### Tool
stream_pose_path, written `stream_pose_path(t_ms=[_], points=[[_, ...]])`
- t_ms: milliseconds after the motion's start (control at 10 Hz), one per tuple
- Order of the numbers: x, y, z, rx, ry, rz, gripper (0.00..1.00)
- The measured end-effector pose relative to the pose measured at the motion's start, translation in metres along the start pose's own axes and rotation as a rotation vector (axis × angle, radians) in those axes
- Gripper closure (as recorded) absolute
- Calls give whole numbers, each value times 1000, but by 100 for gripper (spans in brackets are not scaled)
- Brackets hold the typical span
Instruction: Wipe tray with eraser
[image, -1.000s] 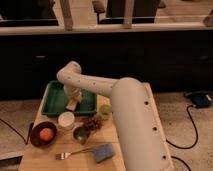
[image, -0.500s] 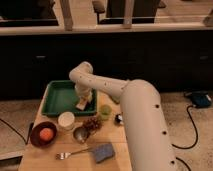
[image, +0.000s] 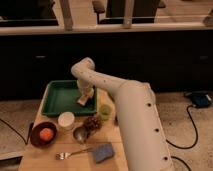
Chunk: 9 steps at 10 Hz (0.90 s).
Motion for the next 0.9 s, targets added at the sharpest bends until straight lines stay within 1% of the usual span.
stream_pose_path(t_ms=[100,200,300,400,500,600,700,900], points=[[-9,-12,-2,15,-6,-23,100],[-15,-16,-3,25,-14,-36,100],[-25,-19,-7,40,-22,-78,100],[-33,-18,-7,44,-32,-100,100],[-48,-20,-7,52,-47,-135,100],[-60,-13,-8,53,-60,-159,100],[-64,-6,-8,52,-64,-170,100],[-62,10,-8,50,-68,-173,100]])
